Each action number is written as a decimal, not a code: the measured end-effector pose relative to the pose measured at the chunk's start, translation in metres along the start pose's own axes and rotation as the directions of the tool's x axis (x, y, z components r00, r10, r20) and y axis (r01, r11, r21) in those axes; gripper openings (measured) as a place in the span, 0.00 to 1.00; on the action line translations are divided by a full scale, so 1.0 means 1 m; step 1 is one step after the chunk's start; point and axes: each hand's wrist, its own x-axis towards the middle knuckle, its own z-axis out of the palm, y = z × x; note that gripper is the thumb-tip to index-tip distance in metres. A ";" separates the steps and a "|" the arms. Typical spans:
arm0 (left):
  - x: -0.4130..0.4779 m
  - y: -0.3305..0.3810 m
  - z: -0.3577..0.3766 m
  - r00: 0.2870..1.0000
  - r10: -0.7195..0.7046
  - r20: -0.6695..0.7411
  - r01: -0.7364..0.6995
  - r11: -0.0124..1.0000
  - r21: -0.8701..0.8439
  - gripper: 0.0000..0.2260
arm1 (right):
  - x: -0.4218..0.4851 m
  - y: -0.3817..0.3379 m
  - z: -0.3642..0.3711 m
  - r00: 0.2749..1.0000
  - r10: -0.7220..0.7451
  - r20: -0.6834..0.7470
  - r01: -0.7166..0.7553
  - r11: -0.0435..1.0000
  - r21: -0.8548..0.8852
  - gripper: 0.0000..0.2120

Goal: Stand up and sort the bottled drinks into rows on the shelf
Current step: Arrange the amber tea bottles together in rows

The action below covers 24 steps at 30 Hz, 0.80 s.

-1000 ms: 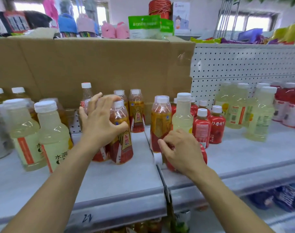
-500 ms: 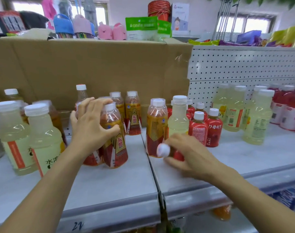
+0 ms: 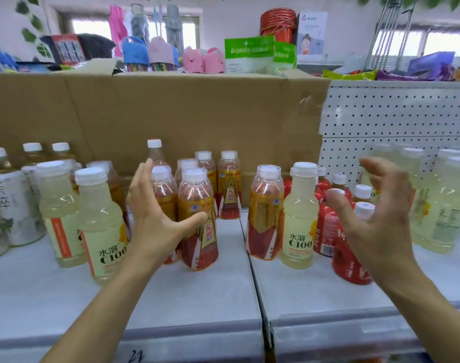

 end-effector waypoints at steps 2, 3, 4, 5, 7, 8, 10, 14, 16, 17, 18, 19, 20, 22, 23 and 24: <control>-0.010 -0.006 0.002 0.975 -0.220 0.033 0.223 0.970 -0.099 0.64 | 0.026 -0.040 0.014 0.950 -0.232 0.210 0.248 0.967 -0.054 0.23; -0.014 -0.009 0.005 0.958 -0.279 0.060 0.284 0.954 -0.095 0.66 | 0.039 -0.055 0.026 0.888 -0.263 0.376 0.329 0.936 -0.123 0.24; -0.017 -0.011 0.008 0.946 -0.312 0.085 0.319 0.944 -0.079 0.68 | 0.054 -0.066 0.039 0.810 -0.233 0.537 0.400 0.891 -0.216 0.25; -0.018 -0.012 0.011 0.938 -0.331 0.101 0.338 0.939 -0.062 0.70 | 0.068 -0.072 0.055 0.734 -0.151 0.662 0.456 0.832 -0.317 0.25; -0.019 -0.015 0.017 0.931 -0.346 0.117 0.352 0.935 -0.037 0.72 | 0.090 -0.077 0.083 0.596 0.083 0.799 0.508 0.732 -0.454 0.22; -0.018 -0.017 0.019 0.933 -0.337 0.123 0.343 0.939 -0.028 0.72 | 0.097 -0.076 0.094 0.528 0.175 0.831 0.514 0.713 -0.476 0.19; -0.015 -0.020 0.023 0.940 -0.312 0.140 0.318 0.948 -0.020 0.72 | 0.106 -0.072 0.108 0.412 0.283 0.866 0.519 0.708 -0.479 0.13; -0.005 -0.021 0.032 0.940 -0.281 0.195 0.294 0.955 -0.037 0.72 | 0.120 -0.066 0.112 0.338 0.306 0.890 0.414 0.801 -0.433 0.08; 0.000 -0.020 0.038 0.933 -0.285 0.219 0.303 0.951 -0.053 0.71 | 0.124 -0.062 0.114 0.359 0.279 0.891 0.280 0.878 -0.388 0.07; 0.002 -0.019 0.042 0.926 -0.299 0.232 0.319 0.946 -0.053 0.71 | 0.125 -0.060 0.117 0.376 0.267 0.887 0.231 0.901 -0.369 0.07; 0.004 -0.019 0.045 0.919 -0.311 0.244 0.333 0.942 -0.053 0.71 | 0.125 -0.059 0.121 0.392 0.260 0.882 0.197 0.913 -0.357 0.06; 0.005 -0.019 0.048 0.914 -0.317 0.255 0.341 0.938 -0.056 0.71 | 0.125 -0.058 0.126 0.410 0.256 0.876 0.174 0.920 -0.350 0.06; 0.005 -0.019 0.051 0.911 -0.317 0.263 0.344 0.937 -0.064 0.71 | 0.125 -0.057 0.132 0.428 0.250 0.868 0.156 0.926 -0.343 0.06; 0.005 -0.020 0.053 0.913 -0.308 0.268 0.339 0.937 -0.079 0.72 | 0.123 -0.054 0.147 0.472 0.228 0.851 0.107 0.944 -0.312 0.08; 0.004 -0.020 0.053 0.915 -0.303 0.265 0.334 0.939 -0.083 0.72 | 0.123 -0.051 0.155 0.496 0.215 0.842 0.077 0.954 -0.289 0.09; 0.004 -0.021 0.053 0.917 -0.297 0.265 0.329 0.940 -0.086 0.71 | 0.122 -0.050 0.162 0.512 0.199 0.835 0.054 0.963 -0.263 0.09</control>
